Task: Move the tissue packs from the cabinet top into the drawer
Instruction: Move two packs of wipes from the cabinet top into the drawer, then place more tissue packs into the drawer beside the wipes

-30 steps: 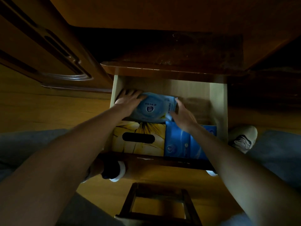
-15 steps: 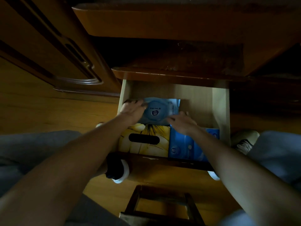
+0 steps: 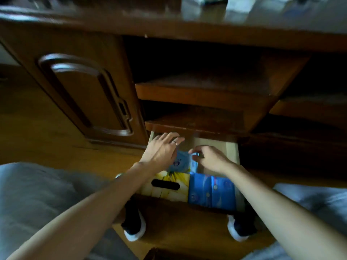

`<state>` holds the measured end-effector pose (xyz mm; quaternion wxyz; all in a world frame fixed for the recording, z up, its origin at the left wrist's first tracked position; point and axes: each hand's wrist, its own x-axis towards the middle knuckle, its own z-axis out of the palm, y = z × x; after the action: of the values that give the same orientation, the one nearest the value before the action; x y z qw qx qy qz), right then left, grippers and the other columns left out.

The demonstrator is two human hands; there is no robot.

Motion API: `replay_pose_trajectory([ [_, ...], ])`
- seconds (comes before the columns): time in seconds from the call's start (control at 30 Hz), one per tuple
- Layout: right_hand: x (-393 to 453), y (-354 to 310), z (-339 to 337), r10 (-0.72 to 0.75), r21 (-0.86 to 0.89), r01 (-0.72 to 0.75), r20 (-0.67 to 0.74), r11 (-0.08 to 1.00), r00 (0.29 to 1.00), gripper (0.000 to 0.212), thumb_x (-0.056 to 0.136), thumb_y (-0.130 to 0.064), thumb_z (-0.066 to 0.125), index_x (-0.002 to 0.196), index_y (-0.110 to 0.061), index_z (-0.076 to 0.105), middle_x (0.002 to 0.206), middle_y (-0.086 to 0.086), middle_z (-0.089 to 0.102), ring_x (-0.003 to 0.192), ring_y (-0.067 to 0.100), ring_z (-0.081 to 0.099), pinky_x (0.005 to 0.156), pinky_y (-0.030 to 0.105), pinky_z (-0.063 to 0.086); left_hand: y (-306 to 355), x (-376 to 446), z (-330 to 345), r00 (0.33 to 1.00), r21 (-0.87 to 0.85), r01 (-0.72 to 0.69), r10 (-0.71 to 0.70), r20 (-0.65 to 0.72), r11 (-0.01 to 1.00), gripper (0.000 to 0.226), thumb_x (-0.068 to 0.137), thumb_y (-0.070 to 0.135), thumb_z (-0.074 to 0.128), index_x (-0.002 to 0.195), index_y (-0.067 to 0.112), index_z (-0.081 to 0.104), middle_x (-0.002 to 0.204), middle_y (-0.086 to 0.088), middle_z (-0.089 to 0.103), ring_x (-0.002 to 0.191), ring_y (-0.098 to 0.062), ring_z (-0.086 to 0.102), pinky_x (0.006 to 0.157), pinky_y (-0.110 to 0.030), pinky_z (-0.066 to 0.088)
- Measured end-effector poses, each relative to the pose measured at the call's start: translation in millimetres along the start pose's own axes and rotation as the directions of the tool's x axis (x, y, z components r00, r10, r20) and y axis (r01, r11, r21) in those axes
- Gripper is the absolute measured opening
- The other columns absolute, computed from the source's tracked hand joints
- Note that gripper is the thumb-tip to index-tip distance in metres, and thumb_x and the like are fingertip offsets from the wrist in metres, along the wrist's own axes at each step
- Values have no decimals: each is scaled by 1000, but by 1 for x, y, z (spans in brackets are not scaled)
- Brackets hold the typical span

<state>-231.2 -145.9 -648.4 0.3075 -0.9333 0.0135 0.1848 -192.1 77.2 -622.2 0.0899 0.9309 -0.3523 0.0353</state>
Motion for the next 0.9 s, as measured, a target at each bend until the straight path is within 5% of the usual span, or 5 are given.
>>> replay_pose_trajectory([
  [0.13, -32, -49, -104, -245, -81, 231, -370, 969, 896, 17, 99, -37, 58, 108, -44, 70, 101, -26, 72, 82, 3, 71, 76, 38, 60, -5, 33, -102, 931, 86, -119, 141, -337, 989, 44, 91, 19, 55, 136, 19, 59, 134, -4, 60, 118, -27, 57, 92, -42, 51],
  [0.37, -47, -119, -271, -538, -454, 293, -756, 842, 374, 16, 94, -28, 58, 102, -36, 70, 95, -20, 68, 92, 2, 61, 71, 25, 50, -7, 131, -266, 687, 110, -80, 135, -714, 991, 31, 91, 13, 53, 118, 16, 68, 117, -3, 66, 107, -26, 58, 78, -38, 50],
  [0.6, 9, -129, -333, -311, -439, 78, -489, 895, 815, 55, 100, -63, 43, 150, -43, 42, 162, -7, 35, 147, 21, 31, 113, 46, 35, -9, 239, -299, 891, -25, 62, -66, -449, 998, 52, 92, 42, 58, 142, 28, 50, 145, -1, 47, 131, -27, 42, 99, -43, 43],
  [0.73, 31, -125, -345, -375, -559, 11, -541, 829, 753, 43, 96, -68, 40, 125, -40, 55, 136, -5, 57, 128, 23, 48, 102, 44, 39, -17, 281, -276, 976, -66, 139, -148, -162, 988, 63, 92, 62, 44, 146, 29, 47, 156, 1, 38, 142, -28, 32, 110, -47, 33],
  [0.9, 51, -113, -380, -339, -487, -2, -610, 873, 716, 42, 91, -72, 43, 103, -33, 53, 109, -9, 62, 107, 18, 59, 82, 37, 39, -20, 314, -261, 946, -14, 220, -217, -240, 975, 54, 90, 62, 48, 129, 24, 48, 129, -6, 50, 122, -30, 45, 92, -49, 43],
])
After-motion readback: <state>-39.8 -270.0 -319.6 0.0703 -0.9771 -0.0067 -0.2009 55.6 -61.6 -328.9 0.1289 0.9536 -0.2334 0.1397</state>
